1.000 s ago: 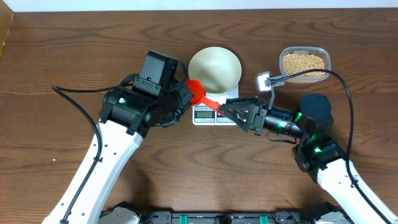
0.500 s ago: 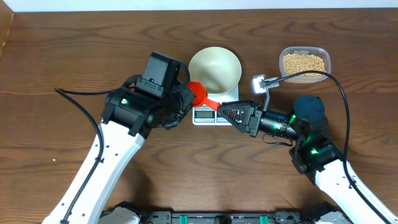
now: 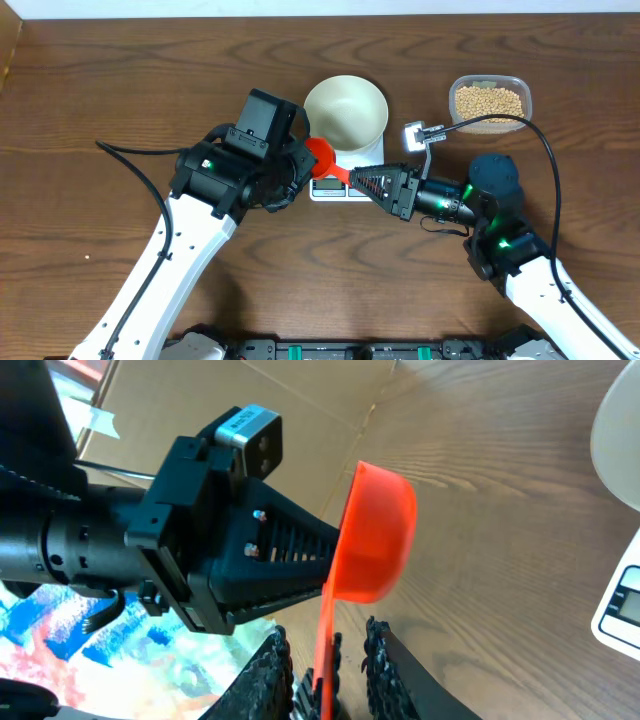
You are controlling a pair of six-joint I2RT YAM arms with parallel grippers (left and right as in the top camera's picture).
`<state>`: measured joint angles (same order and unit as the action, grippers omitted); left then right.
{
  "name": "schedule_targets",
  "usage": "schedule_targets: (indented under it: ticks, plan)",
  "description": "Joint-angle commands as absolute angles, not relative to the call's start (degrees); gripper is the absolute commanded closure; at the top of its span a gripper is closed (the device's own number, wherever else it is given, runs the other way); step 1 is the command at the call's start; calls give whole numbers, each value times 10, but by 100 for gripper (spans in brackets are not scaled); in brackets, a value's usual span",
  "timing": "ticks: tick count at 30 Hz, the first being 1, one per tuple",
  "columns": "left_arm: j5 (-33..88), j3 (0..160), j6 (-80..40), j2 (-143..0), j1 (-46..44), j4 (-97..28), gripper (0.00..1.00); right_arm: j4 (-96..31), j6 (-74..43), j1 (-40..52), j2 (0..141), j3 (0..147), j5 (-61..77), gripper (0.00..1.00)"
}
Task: Scoop item into bowl and weigh 50g on scale
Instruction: 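Close the right gripper on the scoop handle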
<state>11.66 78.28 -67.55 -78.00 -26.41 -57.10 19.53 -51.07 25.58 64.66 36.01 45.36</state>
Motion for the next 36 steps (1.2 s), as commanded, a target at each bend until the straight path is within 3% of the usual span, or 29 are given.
schedule_targets:
  ticks: [1, 16, 23, 36]
  plan:
    - [108, 780, -680, -783, -265, -573, 93, 192, -510, 260, 650, 371, 454, 76]
    - [109, 780, -680, -783, -265, -573, 93, 171, -510, 271, 660, 371, 451, 77]
    - [109, 780, -680, -783, -265, -574, 93, 171, -510, 271, 660, 371, 451, 86]
    - [109, 780, -680, -783, -265, -578, 93, 199, -519, 271, 660, 371, 442, 82]
